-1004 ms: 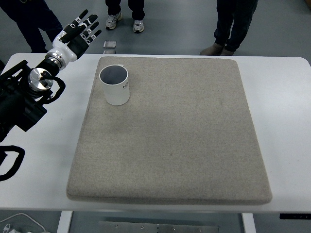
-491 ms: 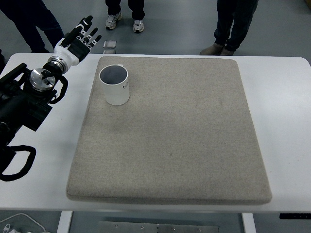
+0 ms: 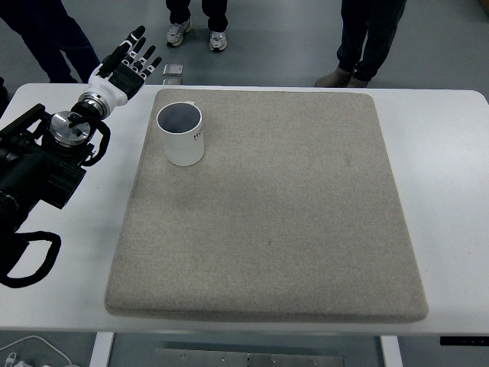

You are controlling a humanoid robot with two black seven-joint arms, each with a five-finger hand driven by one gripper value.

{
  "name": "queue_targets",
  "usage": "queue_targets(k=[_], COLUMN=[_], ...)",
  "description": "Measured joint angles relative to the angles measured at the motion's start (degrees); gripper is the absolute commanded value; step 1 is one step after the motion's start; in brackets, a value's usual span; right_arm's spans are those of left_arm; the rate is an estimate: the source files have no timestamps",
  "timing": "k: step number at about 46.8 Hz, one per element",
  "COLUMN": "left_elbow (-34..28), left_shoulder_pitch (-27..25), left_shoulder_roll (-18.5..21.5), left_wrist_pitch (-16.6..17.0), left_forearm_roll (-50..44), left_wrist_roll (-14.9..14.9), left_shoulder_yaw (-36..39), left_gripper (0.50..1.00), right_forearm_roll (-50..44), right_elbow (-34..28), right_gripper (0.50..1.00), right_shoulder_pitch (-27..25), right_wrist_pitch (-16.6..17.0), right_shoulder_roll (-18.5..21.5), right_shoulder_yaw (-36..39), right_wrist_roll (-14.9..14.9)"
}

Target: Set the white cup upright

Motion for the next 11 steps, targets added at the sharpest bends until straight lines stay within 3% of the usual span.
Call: queue_targets(k=[11], left_elbow=[0.1], left_shoulder_pitch=[0.0], left_shoulder_roll=[-0.4], left_wrist_pitch=[0.1], left_forearm_roll=[0.1], left_wrist_roll=[0.0], left_shoulder_yaw=[0.5], left_gripper=[0.992], right_forearm_roll=[0.1], right_elbow=[0.0], right_gripper=[0.93], right_shoulder_pitch=[0.0], right_wrist_pitch=[0.0], right_shoulder_roll=[0.0], right_shoulder_yaw=[0.0], right_wrist_roll=[0.0])
